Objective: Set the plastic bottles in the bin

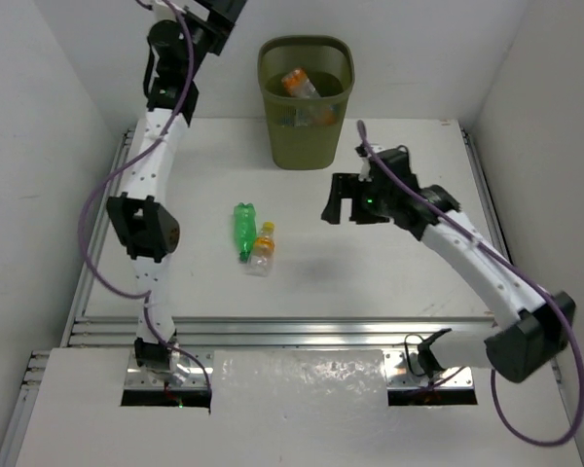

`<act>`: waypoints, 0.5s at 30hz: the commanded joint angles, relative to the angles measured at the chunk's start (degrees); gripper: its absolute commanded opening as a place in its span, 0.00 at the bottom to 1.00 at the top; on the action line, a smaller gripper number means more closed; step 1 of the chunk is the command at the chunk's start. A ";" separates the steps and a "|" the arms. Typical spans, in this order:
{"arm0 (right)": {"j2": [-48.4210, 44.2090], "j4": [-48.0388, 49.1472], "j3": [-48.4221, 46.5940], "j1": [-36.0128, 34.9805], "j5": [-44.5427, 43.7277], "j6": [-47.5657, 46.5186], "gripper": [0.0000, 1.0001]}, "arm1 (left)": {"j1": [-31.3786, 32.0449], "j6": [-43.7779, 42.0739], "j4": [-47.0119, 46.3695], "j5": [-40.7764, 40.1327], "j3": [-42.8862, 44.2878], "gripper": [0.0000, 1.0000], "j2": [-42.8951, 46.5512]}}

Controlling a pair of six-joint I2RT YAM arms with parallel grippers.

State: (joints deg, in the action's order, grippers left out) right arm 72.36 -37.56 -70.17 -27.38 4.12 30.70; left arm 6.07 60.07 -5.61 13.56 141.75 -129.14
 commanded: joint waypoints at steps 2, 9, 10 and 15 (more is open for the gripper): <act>10.39 5.92 -4.26 -8.19 -6.63 10.24 0.99 | -1.58 -12.68 13.23 -9.41 -4.52 1.00 20.13; 30.10 -0.13 -16.65 -14.28 -11.24 26.07 0.99 | -1.67 -22.53 34.33 -28.14 -32.02 1.00 45.34; 32.21 -0.67 -18.06 -15.07 -10.72 26.25 0.98 | -1.67 -22.98 35.39 -29.11 -34.50 1.00 47.38; 41.45 2.39 -21.06 -17.18 -4.57 25.81 0.90 | -1.58 -25.71 38.46 -30.27 -49.26 1.00 56.70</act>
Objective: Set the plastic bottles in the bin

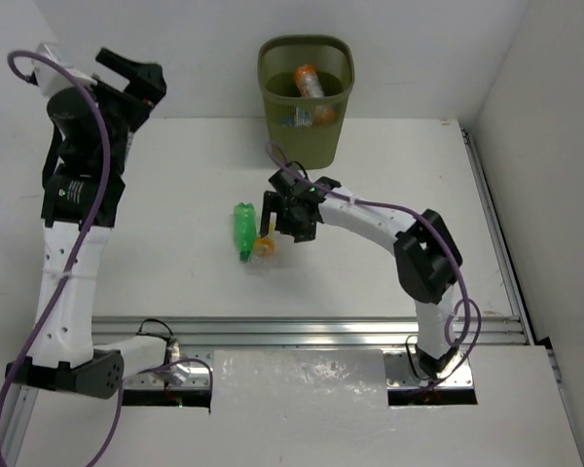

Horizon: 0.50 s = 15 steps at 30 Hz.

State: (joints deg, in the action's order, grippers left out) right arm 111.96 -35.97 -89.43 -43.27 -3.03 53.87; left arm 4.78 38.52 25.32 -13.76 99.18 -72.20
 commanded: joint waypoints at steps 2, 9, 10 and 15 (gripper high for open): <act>3.52 1.16 -1.80 -1.64 2.76 2.56 0.88 | -0.38 -4.68 8.60 -1.28 -8.55 1.00 0.22; 9.50 8.09 1.00 -1.47 10.84 -2.09 0.82 | -0.38 -9.86 13.43 5.93 -9.27 1.00 -2.76; 9.50 9.15 2.66 -1.47 11.20 -2.71 0.76 | -0.38 -10.22 13.79 6.46 -9.18 1.00 -3.20; 5.21 10.83 10.22 -0.25 7.51 -2.45 0.60 | -0.38 -10.93 14.58 12.17 -9.96 1.00 -5.14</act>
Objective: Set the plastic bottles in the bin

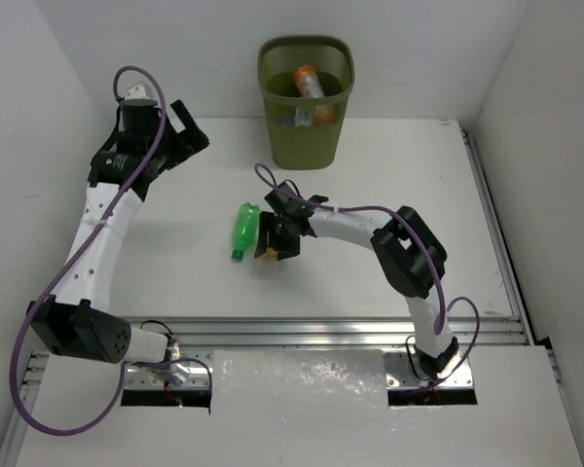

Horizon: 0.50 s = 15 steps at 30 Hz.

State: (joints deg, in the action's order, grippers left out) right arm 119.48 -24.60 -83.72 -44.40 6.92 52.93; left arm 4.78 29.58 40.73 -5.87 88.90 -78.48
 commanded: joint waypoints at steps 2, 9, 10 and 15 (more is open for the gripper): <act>-3.20 -0.97 5.76 1.68 -2.52 -1.33 0.60 | -0.38 -1.55 -1.62 6.65 -1.45 1.00 1.05; -11.10 -3.08 11.20 3.79 -6.48 -6.86 0.52 | 1.10 -0.84 -3.29 18.16 -4.00 1.00 -0.27; -11.55 -3.17 11.91 4.23 -6.13 -7.65 0.54 | 1.90 -1.02 -3.03 18.26 -3.91 1.00 -0.71; -11.81 -6.16 15.51 7.22 -3.57 -11.78 0.78 | 5.50 -1.02 -2.93 19.14 -6.36 1.00 -2.12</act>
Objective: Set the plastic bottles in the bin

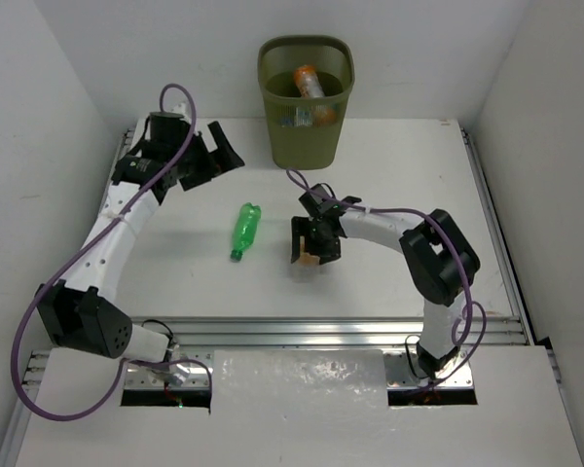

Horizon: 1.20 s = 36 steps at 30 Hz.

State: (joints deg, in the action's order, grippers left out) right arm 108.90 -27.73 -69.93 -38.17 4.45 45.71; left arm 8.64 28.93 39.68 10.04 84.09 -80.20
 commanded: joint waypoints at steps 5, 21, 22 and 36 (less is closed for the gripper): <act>-3.95 -3.39 4.98 1.35 -2.68 -7.04 0.71 | 3.31 -0.36 -1.98 4.54 -1.30 1.00 -1.36; -34.90 15.87 6.59 7.32 14.35 -26.02 0.21 | 14.81 14.13 -29.37 40.74 -2.54 1.00 -9.00; -34.81 14.90 5.52 7.24 14.88 -26.11 0.21 | 15.26 15.53 -30.70 41.37 -2.10 1.00 -9.35; -37.53 12.79 -1.08 8.02 11.74 -23.40 0.98 | 17.55 13.63 -26.88 35.16 12.02 0.00 -16.56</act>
State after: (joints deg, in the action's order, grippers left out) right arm 73.47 -17.06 -67.66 -30.02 17.08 22.48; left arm 25.96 43.33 13.54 48.62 88.55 -96.07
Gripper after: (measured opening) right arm 0.886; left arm 0.432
